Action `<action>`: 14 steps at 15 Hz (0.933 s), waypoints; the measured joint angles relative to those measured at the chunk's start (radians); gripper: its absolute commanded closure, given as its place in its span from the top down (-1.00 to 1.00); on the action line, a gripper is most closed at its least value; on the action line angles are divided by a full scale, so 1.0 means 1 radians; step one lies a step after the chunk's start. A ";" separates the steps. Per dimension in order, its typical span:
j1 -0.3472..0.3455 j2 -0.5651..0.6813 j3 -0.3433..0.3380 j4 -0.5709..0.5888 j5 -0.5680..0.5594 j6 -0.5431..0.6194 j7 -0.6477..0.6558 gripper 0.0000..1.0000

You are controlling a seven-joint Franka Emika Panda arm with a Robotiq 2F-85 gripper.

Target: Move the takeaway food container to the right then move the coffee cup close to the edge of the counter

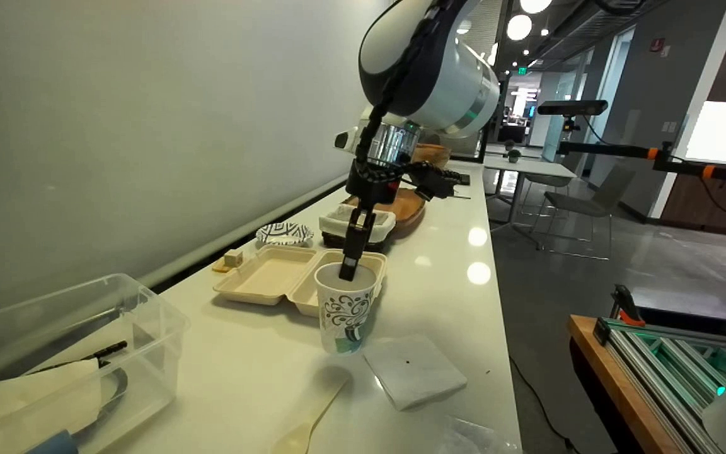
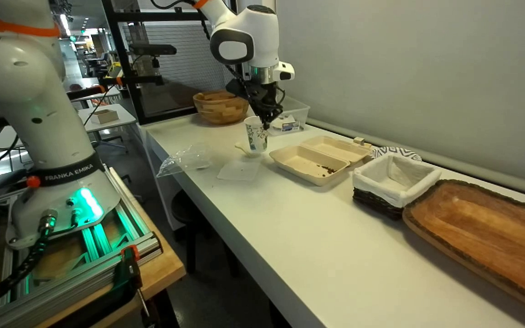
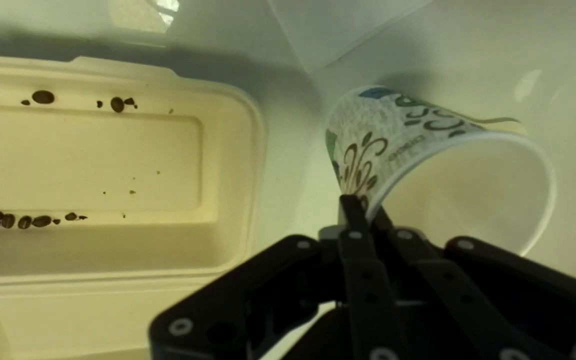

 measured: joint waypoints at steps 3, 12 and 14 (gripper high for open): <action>-0.016 0.040 0.005 0.036 0.033 0.002 -0.055 -0.98; -0.043 0.146 0.044 0.124 0.055 0.002 -0.076 -0.12; -0.041 0.151 0.049 0.132 0.046 0.001 -0.045 0.19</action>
